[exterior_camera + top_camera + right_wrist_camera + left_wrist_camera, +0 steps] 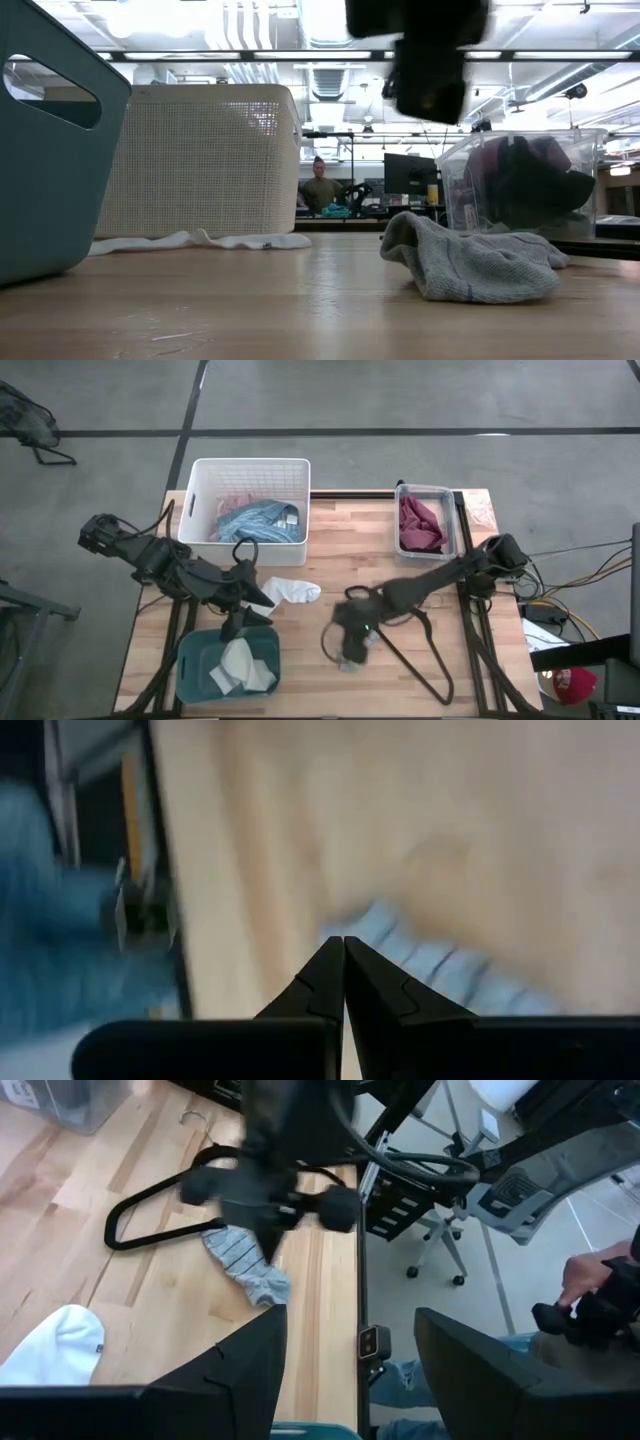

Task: Pick & Place Cloths
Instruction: Put the gray sock into the blue bin

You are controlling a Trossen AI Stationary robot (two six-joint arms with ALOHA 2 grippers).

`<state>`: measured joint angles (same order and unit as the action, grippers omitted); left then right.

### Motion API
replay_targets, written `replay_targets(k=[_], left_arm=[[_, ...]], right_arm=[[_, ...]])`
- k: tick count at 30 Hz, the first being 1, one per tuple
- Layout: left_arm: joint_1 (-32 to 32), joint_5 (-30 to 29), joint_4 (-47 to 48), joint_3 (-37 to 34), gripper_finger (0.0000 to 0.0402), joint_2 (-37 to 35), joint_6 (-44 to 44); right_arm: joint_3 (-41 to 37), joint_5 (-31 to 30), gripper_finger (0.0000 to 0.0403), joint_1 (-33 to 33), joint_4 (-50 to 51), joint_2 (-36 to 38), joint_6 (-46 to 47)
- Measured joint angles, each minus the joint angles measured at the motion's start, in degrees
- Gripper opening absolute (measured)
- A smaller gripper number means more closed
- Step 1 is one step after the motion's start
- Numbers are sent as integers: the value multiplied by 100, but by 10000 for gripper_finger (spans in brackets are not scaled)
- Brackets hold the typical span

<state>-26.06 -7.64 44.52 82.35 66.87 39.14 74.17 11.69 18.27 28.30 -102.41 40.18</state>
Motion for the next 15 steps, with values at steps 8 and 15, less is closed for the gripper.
replay_targets(k=[8,15], left_arm=[[0,-60,3,-13,225,10,-112],[0,-297,3,-14,225,14,-164]], right_arm=[[-83,-201,29,559,928,-22,-189],[-393,-881,115,605,720,-22,-280]])
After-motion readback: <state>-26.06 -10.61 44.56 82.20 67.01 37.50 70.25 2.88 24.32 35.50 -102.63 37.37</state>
